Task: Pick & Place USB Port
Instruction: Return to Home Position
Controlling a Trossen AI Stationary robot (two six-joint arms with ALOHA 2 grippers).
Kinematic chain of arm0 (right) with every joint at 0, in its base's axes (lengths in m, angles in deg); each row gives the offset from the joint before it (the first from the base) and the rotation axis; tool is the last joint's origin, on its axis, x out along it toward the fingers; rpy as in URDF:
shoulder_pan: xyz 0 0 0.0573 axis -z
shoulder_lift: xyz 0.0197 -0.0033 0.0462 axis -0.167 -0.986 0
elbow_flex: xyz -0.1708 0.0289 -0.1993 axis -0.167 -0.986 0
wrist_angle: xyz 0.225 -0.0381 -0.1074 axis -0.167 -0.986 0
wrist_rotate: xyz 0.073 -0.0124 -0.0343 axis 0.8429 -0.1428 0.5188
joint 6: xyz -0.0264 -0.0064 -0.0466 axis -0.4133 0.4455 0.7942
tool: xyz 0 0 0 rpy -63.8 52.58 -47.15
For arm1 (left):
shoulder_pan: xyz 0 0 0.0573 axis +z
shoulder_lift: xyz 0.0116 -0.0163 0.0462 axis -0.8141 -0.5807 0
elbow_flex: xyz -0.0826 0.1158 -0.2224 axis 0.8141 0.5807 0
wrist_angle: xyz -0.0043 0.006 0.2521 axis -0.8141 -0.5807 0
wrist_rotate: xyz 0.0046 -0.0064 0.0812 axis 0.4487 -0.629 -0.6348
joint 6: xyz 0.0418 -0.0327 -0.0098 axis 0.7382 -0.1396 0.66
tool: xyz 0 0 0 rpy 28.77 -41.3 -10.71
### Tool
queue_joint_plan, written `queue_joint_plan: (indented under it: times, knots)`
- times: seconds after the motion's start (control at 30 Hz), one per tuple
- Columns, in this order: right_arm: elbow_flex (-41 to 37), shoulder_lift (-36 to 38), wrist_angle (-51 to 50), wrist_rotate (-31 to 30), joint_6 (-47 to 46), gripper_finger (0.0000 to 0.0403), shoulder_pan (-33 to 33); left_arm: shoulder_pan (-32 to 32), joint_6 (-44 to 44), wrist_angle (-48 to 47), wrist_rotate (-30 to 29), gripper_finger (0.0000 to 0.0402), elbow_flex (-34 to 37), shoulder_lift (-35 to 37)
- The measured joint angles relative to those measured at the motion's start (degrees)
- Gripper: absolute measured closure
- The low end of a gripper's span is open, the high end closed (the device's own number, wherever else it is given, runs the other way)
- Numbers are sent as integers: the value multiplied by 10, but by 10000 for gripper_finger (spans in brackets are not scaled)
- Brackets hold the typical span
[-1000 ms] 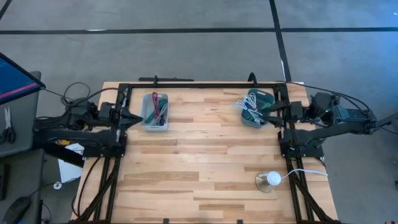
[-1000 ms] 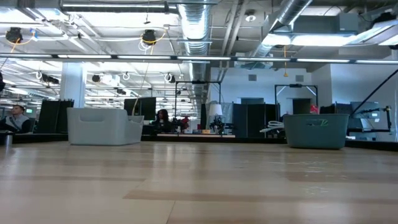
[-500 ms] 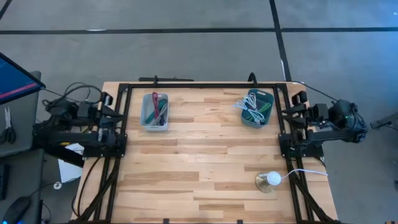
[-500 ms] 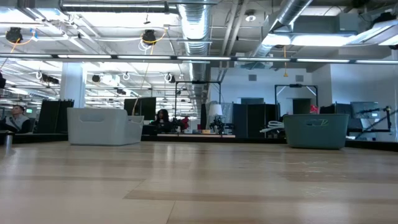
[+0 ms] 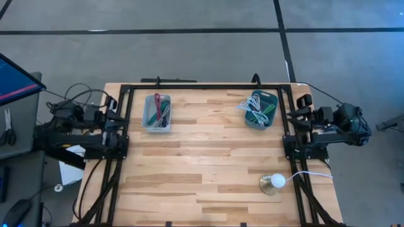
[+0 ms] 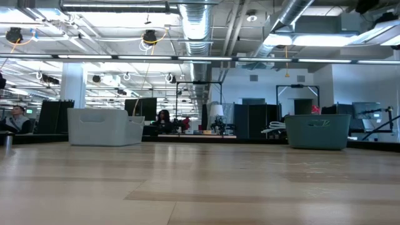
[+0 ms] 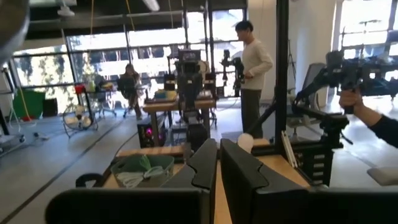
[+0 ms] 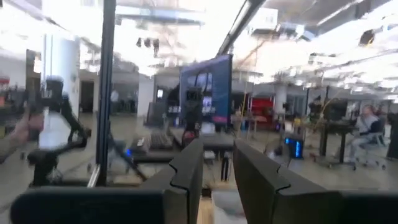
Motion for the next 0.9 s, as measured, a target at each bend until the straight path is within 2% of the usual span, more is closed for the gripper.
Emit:
queue_joint_plan:
  times: [0.37, 0.5, 0.67, 0.9]
  knots:
    - [0, 0, -26, -4, -16, 321, 0, 0, -9, -1, 2, 380, 7, 0]
    - [-9, 0, -26, -3, -23, 321, 0, 0, -19, 5, 6, 380, 32, 0]
    - [-54, 0, -4, -3, -27, 321, 0, 0, -15, 54, 7, 379, 104, 0]
    - [-119, 0, 42, -4, -16, 321, 0, 0, 16, 174, 9, 380, 239, 0]
